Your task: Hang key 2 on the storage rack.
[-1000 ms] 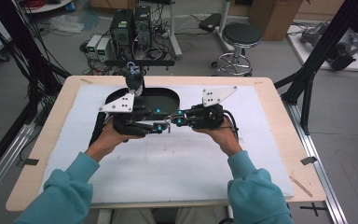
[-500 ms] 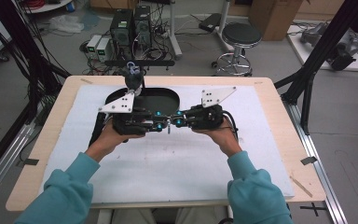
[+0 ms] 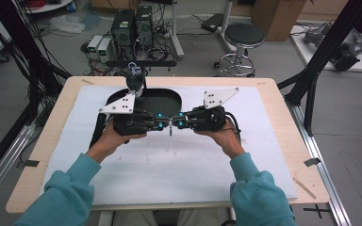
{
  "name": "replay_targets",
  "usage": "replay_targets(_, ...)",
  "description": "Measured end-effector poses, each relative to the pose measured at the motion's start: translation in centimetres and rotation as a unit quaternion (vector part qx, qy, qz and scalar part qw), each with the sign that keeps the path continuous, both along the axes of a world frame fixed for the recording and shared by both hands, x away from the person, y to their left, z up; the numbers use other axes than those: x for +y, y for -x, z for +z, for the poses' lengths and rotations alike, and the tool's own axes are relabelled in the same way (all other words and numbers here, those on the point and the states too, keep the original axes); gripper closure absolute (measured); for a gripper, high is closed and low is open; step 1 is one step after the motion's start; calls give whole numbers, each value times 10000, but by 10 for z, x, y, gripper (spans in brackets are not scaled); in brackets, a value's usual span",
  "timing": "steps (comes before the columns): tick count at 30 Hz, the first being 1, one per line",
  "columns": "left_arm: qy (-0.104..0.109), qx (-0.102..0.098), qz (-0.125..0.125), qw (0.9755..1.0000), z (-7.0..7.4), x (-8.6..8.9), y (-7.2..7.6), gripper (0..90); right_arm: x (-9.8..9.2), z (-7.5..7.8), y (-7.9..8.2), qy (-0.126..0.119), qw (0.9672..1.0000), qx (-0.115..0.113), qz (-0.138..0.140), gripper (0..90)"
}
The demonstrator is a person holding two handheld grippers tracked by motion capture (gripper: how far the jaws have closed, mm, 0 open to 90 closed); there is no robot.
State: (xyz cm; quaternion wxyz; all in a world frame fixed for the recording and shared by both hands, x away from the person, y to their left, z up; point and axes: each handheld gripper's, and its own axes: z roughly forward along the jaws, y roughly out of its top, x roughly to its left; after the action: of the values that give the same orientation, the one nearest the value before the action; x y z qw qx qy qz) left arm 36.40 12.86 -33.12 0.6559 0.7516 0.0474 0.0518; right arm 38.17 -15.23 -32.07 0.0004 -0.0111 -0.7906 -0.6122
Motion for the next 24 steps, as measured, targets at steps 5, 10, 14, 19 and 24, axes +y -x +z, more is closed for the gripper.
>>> replay_targets(5,-34,-27,1,10000,0,0,0,866,0,0,0,2,10000,22,-10,885)
replay_targets(10,0,4,14,10000,1,0,1,879,-1,0,0,0,10000,-17,20,883)
replay_targets(14,-77,25,24,10000,2,0,2,881,-1,0,0,24,10000,-23,32,871)
replay_targets(19,-198,-21,75,9998,2,-1,4,883,1,-2,0,-19,10000,6,-70,656)
replay_targets(24,-184,-44,178,9997,4,1,3,884,0,-5,3,158,9973,215,-691,134)
